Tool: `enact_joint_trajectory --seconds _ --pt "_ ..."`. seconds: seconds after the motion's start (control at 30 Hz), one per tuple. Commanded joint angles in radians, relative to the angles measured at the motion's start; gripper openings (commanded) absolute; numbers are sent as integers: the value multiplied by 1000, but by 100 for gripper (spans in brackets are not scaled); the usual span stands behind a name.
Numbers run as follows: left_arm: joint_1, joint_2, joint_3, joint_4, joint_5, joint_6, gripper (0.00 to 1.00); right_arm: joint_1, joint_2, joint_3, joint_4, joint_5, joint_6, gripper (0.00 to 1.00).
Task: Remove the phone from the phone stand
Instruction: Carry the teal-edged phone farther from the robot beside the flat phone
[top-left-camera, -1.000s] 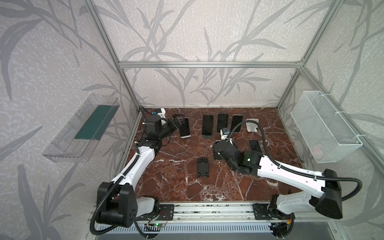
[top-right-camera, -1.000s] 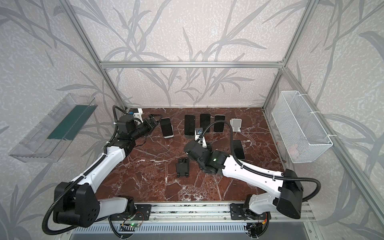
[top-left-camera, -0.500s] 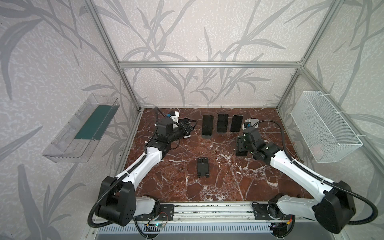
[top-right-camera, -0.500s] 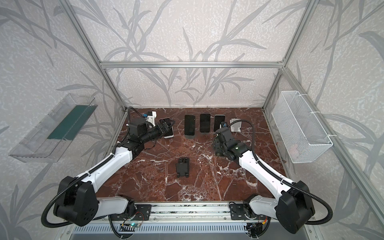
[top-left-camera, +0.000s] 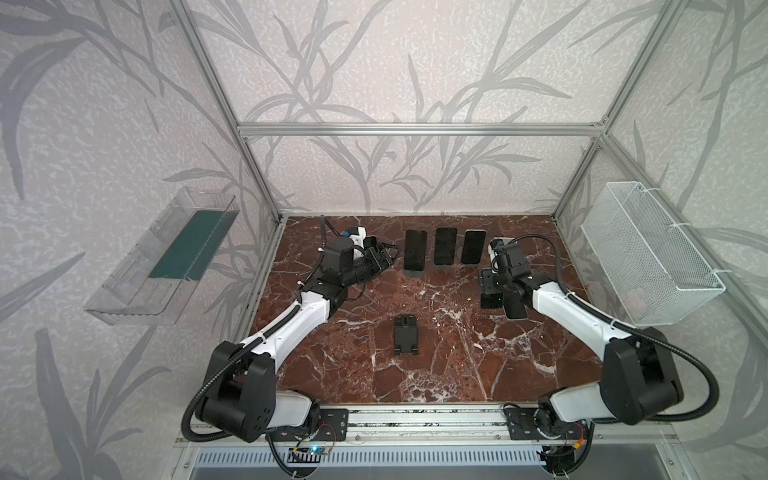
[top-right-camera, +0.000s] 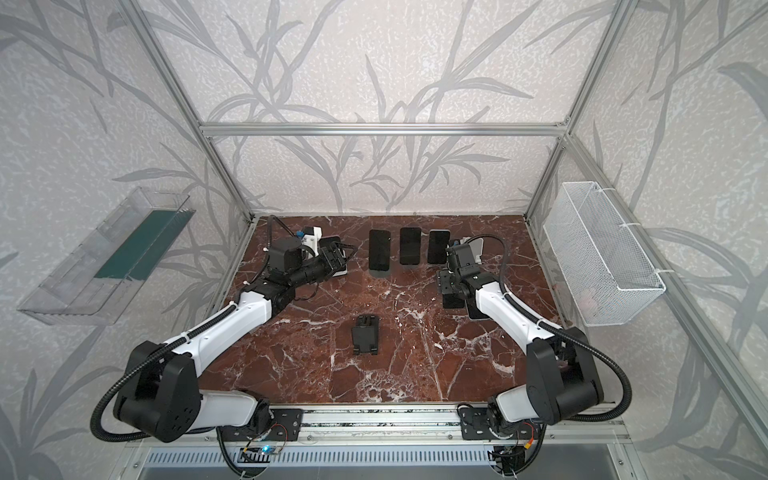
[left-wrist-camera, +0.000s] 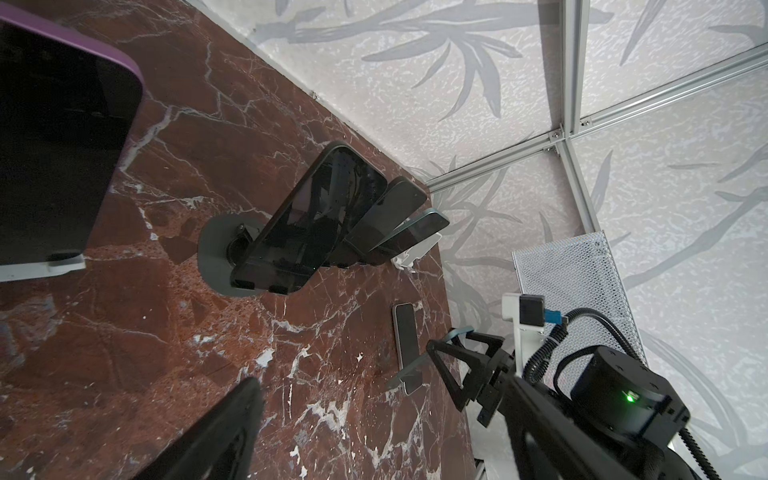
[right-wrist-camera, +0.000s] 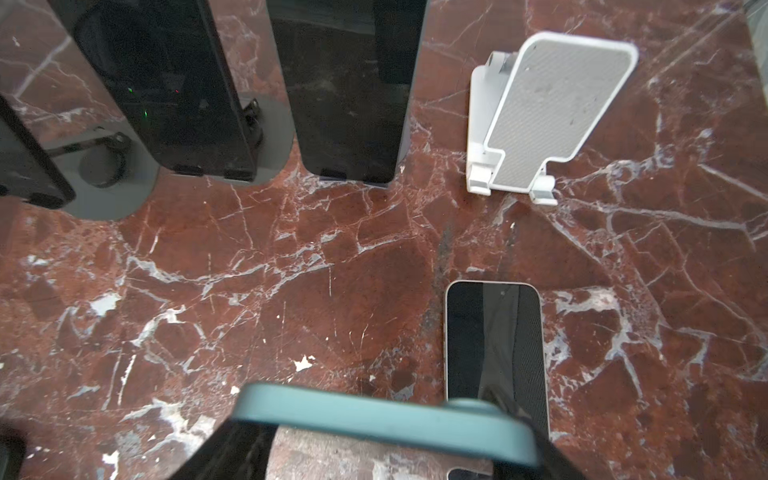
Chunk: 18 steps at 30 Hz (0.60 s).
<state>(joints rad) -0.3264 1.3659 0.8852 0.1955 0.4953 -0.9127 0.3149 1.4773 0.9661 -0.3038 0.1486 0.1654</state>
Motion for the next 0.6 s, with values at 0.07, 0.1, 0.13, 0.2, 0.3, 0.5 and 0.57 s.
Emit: enact_joint_trajectory --seconds 0.07,0.1,0.13,0.2,0.3,0.5,0.57 --pt "-3 2 -3 22 -2 5 91 -9 65 61 9 -57 -26 70" --pt "-2 1 -2 22 -1 6 91 -10 79 67 1 -65 -26 70" --pt "-3 1 -2 22 -1 8 91 -10 96 78 -9 -76 -27 70" --pt "-2 1 -3 20 -3 8 91 -11 126 100 -34 -99 -27 70" --pt "-2 6 -2 21 -2 8 91 -13 175 143 -90 -119 -20 70" --pt "-3 2 -1 18 -5 11 91 -15 257 171 -135 -124 -1 69" --pt "-3 0 1 19 0 15 91 -17 268 167 -136 -138 3 69"
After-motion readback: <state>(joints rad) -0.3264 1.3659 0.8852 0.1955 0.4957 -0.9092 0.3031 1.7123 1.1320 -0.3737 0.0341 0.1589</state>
